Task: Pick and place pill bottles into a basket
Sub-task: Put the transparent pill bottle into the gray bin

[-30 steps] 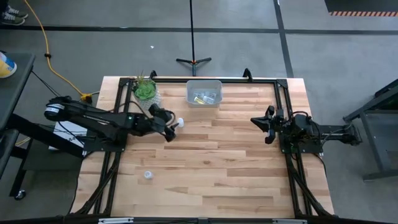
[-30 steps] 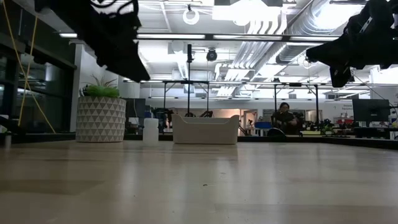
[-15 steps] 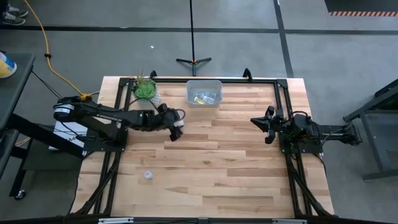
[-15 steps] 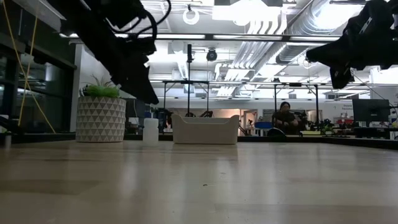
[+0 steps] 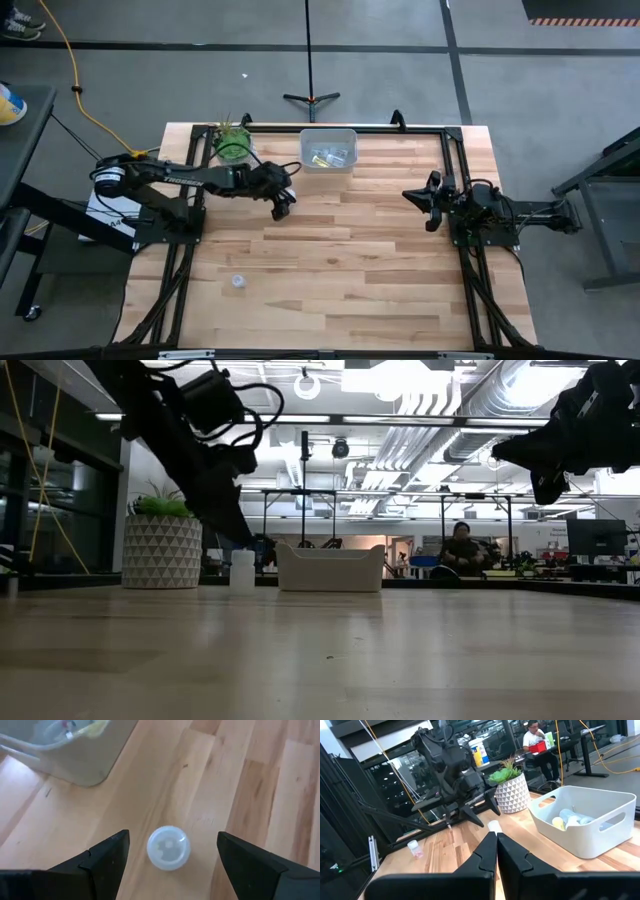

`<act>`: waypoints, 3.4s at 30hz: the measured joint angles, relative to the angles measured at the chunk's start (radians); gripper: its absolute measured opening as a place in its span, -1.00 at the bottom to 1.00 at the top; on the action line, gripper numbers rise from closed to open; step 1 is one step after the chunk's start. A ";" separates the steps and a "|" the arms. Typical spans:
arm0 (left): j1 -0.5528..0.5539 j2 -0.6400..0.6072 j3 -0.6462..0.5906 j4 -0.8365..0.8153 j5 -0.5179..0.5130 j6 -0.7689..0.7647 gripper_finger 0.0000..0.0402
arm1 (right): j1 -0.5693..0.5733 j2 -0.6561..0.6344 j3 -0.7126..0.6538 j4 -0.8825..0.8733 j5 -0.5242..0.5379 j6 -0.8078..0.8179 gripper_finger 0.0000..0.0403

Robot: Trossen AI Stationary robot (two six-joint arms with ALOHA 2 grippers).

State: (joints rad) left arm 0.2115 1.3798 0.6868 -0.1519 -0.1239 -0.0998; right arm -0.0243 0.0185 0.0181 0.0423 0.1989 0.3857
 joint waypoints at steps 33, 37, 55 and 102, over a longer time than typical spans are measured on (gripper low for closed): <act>-0.002 0.088 0.149 0.056 0.037 0.032 -0.15 | 0.000 0.000 0.001 -0.010 0.009 -0.009 -0.99; -0.002 0.088 0.298 0.057 -0.040 0.126 -0.14 | 0.000 0.000 0.001 -0.012 0.008 -0.009 -0.98; 0.289 0.298 0.430 0.001 0.012 0.071 -0.08 | 0.000 0.000 0.001 -0.016 0.008 -0.002 -0.99; -0.086 0.221 0.807 -1.220 0.347 -0.425 0.41 | 0.000 0.000 -0.001 -0.018 -0.019 0.000 -0.99</act>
State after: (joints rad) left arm 0.1257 1.6004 1.4937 -1.3721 0.2233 -0.5246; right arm -0.0242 0.0183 0.0170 0.0238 0.1794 0.3853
